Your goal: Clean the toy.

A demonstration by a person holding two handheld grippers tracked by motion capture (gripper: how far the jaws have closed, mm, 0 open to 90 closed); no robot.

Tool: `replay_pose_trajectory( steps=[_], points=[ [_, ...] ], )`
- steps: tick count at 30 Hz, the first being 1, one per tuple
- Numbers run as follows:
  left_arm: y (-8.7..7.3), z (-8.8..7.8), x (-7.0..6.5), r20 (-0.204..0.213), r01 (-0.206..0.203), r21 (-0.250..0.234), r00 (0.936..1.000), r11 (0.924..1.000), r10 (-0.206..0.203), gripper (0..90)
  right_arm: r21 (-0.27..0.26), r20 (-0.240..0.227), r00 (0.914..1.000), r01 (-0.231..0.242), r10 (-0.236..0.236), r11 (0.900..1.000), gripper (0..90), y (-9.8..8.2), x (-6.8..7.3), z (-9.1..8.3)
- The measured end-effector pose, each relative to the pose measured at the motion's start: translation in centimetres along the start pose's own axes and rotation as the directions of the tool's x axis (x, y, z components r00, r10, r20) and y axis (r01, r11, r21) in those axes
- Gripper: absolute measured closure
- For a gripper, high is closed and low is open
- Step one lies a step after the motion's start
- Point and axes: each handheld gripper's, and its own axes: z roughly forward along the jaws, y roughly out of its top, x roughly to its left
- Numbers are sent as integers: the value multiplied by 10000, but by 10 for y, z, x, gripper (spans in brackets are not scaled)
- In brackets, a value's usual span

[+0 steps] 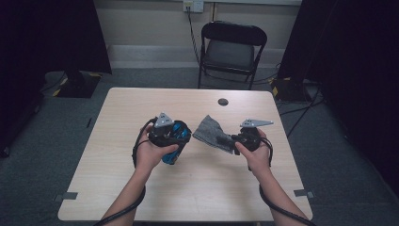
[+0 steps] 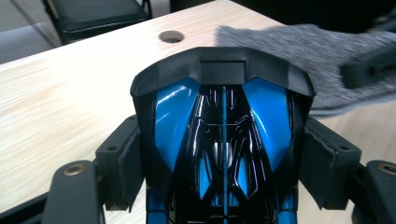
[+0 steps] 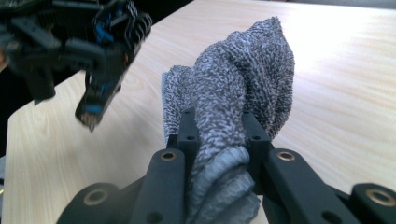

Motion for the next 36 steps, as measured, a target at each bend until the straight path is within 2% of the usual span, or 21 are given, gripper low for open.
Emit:
replay_pose_trajectory(
  steps=[3, 6, 12, 16, 23, 26, 36],
  points=[
    [2, 5, -7, 129, -169, 62, 9998, 9998, 168, 255, -93, 109, 9999, 60, -59, 9999, 745, 7, 6, 6],
    [4, 9, -12, 250, -174, 148, 9995, 9997, 170, 255, -340, 177, 9998, 60, -54, 9994, 745, 13, 12, 12],
    [8, 12, -12, 237, -200, 218, 9995, 9996, 194, 255, -296, -385, 9991, 138, -149, 9995, 745, 18, 23, 23],
    [8, 13, -10, 307, -150, 313, 9994, 9994, 140, 255, -315, -694, 9975, 121, -143, 9994, 746, 14, 24, 26],
    [13, 17, -10, 375, -179, 497, 9992, 9986, 160, 255, -196, -913, 9955, 256, -273, 9995, 747, 11, 24, 27],
    [15, 18, -10, 394, -204, 619, 9991, 9979, 180, 255, -132, -935, 9948, 380, -390, 9992, 747, 10, 24, 27],
    [22, 21, -11, 429, -131, 599, 9990, 9981, 105, 255, -4, -901, 9955, 307, -306, 9995, 747, 8, 21, 29]
  ],
)
